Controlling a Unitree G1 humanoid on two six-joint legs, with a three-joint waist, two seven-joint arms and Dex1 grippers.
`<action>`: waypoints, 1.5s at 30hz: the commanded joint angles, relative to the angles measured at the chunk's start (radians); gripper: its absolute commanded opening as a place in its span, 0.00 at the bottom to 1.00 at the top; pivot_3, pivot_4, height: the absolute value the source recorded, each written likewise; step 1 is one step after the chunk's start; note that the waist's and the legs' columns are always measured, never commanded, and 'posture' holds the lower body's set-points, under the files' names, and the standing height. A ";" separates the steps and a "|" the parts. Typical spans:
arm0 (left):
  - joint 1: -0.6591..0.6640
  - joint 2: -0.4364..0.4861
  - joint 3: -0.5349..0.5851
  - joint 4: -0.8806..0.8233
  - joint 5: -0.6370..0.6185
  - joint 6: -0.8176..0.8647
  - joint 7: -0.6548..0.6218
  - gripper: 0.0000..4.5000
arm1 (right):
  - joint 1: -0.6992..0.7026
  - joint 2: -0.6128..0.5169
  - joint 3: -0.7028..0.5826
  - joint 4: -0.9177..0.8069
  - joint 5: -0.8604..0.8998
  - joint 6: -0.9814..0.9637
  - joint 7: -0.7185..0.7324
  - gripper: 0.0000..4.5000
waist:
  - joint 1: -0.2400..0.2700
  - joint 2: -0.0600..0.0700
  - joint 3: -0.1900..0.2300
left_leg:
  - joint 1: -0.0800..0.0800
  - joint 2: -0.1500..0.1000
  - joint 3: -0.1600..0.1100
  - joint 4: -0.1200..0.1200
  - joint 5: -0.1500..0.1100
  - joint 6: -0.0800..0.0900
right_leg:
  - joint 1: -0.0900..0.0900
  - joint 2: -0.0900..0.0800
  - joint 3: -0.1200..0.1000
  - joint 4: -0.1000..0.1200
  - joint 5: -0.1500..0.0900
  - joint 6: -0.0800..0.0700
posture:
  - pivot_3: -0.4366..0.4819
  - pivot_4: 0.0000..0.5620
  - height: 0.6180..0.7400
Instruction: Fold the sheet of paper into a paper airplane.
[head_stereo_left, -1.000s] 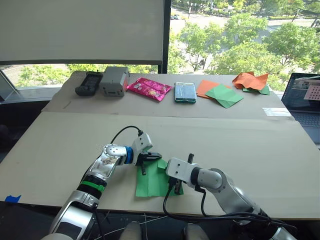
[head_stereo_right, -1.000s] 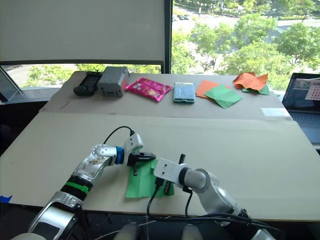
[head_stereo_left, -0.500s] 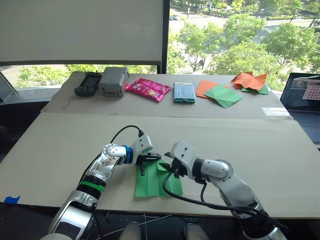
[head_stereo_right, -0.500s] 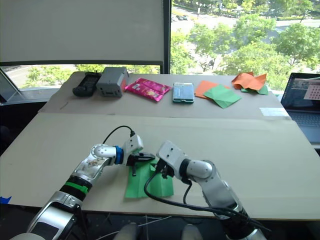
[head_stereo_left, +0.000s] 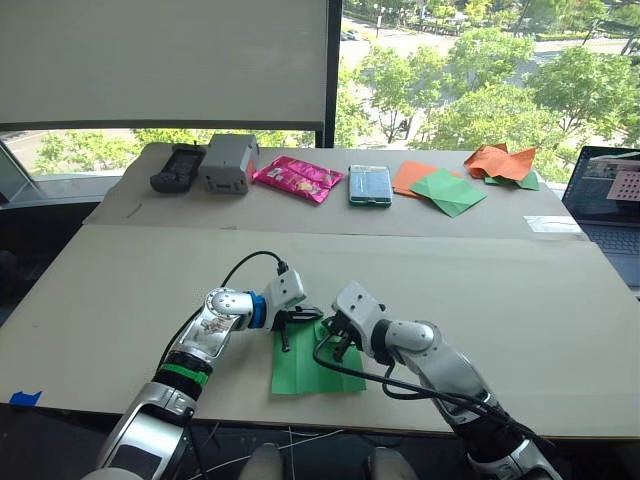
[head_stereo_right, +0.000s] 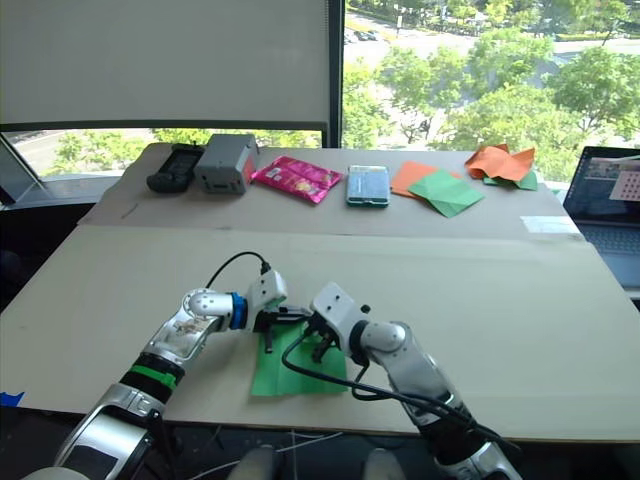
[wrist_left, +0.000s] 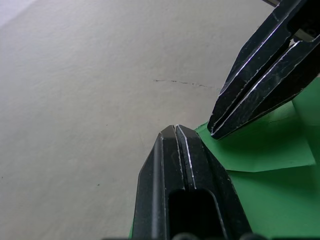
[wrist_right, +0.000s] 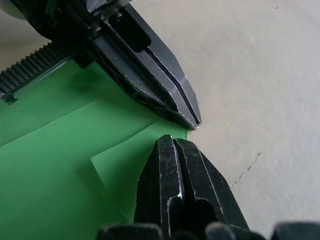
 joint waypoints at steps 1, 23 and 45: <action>0.028 0.016 -0.027 0.007 0.037 0.026 -0.004 0.00 | -0.018 0.020 -0.012 0.042 -0.012 0.013 -0.039 0.01 | 0.000 0.000 0.000 | 0.000 0.000 0.000 0.000 0.000 0.000 | 0.000 0.000 0.000 0.000 0.000 0.000 | 0.48 0.27 0.84; 0.033 0.028 -0.030 -0.001 0.048 0.028 -0.001 0.00 | 0.113 -0.103 0.084 -0.014 -0.016 0.143 -0.024 0.01 | 0.002 0.001 -0.013 | 0.001 0.000 0.000 0.000 -0.002 -0.003 | 0.002 0.000 0.000 -0.001 -0.002 0.000 | 0.48 0.27 0.84; 0.031 0.038 -0.033 0.029 0.052 0.006 -0.010 0.00 | 0.388 -0.285 -0.001 -0.225 0.018 0.222 -0.046 0.01 | 0.026 -0.006 -0.018 | 0.006 -0.002 0.000 0.001 -0.005 -0.008 | 0.013 -0.005 -0.002 -0.007 -0.009 0.003 | 0.48 0.27 0.84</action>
